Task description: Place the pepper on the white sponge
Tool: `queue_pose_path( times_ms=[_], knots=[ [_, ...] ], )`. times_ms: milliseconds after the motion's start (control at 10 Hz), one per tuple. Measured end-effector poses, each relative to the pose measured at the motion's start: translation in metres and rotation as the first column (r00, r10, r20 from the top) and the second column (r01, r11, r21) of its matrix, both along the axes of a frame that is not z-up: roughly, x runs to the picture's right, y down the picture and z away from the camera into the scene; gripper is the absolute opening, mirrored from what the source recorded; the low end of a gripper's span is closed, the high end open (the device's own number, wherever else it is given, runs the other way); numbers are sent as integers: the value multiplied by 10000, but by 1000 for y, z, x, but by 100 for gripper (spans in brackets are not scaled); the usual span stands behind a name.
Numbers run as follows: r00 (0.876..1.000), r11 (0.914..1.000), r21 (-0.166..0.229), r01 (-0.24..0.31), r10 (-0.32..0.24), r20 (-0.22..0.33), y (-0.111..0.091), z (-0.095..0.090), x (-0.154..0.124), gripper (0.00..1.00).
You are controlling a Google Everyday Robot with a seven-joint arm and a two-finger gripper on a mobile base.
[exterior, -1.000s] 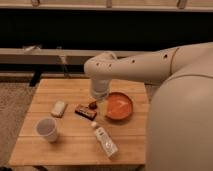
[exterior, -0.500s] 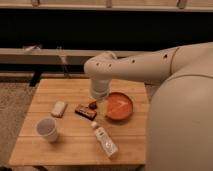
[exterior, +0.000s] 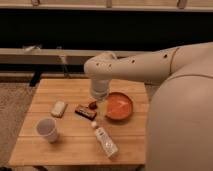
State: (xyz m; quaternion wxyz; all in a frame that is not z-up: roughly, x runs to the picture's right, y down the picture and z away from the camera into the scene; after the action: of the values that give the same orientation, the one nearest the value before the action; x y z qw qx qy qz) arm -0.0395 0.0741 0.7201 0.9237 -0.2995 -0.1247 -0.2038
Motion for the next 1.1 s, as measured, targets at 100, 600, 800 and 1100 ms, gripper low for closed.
queue_pose_path(
  times_ms=[100, 600, 800, 1100],
  knots=[
    [10000, 10000, 24, 78, -78, -49, -2, 4, 2, 80],
    [9995, 9995, -23, 323, -323, -30, -7, 27, 4, 80],
    [9992, 9992, -66, 406, -406, -46, -6, 35, 5, 80],
    [9978, 9979, 13, 643, -643, -144, -8, 65, 10, 80]
  ],
)
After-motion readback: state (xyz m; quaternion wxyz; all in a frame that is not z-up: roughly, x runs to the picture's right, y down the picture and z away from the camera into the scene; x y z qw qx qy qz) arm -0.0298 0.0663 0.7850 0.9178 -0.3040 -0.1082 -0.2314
